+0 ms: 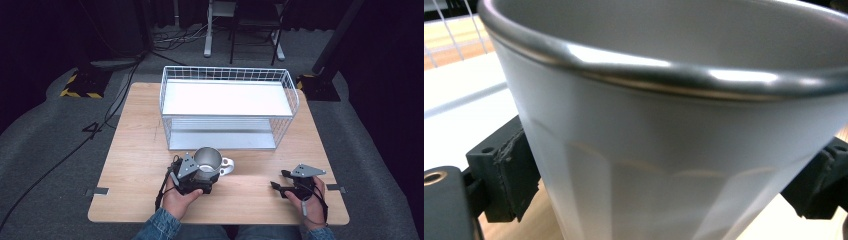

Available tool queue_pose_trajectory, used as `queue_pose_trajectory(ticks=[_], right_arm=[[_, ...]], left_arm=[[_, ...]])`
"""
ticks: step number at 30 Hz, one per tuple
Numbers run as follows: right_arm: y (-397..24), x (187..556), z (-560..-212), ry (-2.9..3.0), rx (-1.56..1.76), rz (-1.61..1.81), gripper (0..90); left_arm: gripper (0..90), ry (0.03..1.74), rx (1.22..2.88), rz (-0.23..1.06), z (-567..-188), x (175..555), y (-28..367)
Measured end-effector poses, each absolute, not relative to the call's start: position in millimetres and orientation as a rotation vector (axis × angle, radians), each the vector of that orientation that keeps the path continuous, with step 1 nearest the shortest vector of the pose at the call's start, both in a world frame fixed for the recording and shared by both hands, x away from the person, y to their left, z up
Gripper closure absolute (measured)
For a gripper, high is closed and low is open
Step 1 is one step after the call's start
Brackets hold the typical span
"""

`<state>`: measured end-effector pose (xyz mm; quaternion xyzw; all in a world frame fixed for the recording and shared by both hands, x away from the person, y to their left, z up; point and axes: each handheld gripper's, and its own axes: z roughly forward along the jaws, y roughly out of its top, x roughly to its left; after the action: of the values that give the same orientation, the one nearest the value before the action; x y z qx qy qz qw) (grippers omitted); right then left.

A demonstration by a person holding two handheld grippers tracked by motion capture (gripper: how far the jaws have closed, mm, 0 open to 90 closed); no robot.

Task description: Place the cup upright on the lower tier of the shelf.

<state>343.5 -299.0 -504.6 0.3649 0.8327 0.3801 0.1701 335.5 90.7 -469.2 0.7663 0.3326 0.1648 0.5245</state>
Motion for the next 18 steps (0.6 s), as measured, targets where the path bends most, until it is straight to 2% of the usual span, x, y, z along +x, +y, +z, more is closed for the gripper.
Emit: queue_pose_trajectory(ticks=[18], right_arm=[[-299, 344, -505, 2.368, 1.033, 1.08, 33.0]], left_arm=[[7.6, 0.763, 1.81, 0.43, -452, 376, 73]])
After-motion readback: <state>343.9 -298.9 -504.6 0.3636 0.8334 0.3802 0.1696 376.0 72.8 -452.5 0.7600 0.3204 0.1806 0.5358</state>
